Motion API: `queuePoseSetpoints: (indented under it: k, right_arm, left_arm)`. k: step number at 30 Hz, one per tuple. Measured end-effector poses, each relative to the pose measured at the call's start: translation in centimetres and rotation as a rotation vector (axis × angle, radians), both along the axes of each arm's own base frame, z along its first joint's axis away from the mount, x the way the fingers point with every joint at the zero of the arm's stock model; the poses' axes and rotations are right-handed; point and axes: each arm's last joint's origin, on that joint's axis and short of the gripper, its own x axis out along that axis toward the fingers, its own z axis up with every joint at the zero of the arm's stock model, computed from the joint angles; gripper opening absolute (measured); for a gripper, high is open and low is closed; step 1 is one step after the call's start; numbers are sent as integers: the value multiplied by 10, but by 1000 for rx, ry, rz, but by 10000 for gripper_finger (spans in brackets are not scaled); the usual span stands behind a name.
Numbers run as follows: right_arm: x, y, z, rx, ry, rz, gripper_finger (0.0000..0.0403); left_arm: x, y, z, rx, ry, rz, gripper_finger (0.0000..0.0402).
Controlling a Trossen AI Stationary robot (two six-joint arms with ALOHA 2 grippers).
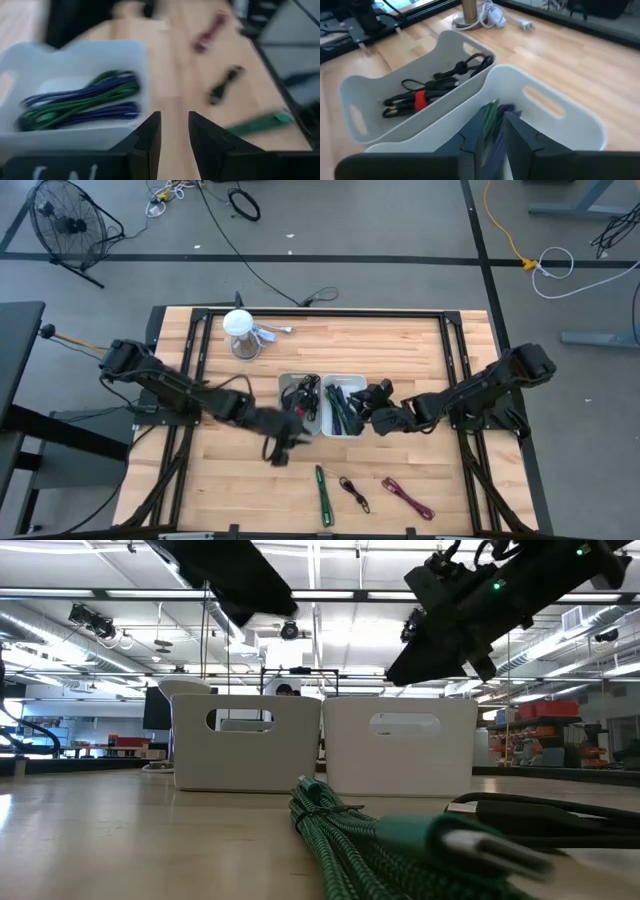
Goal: Pick & Place USB Port
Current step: Put the green charger cable into the white bin
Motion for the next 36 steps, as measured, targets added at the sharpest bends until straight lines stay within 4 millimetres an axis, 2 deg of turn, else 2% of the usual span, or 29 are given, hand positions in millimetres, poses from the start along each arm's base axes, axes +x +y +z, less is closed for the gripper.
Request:
queuePoseSetpoints:
  k: [8,15,19,24,30,36]
  right_arm:
    - [0,-21,14,-85,18,-10,75]
    - [-4,-35,31,-127,-1,-15,75]
    - [-6,-41,39,-130,-9,9,75]
    - [-7,-46,41,-136,-7,2,75]
    - [-7,-47,40,-132,4,8,75]
    - [-8,-47,37,-132,40,17,75]
  left_arm:
    - [-11,-45,-6,104,-42,-182,103]
    - [-2,-62,-29,135,-48,-214,103]
    - [7,-66,-42,176,-48,-235,103]
    - [32,-78,-47,235,-31,-292,103]
    - [57,-92,-55,379,129,-377,103]
    - [67,-99,-54,500,207,-544,103]
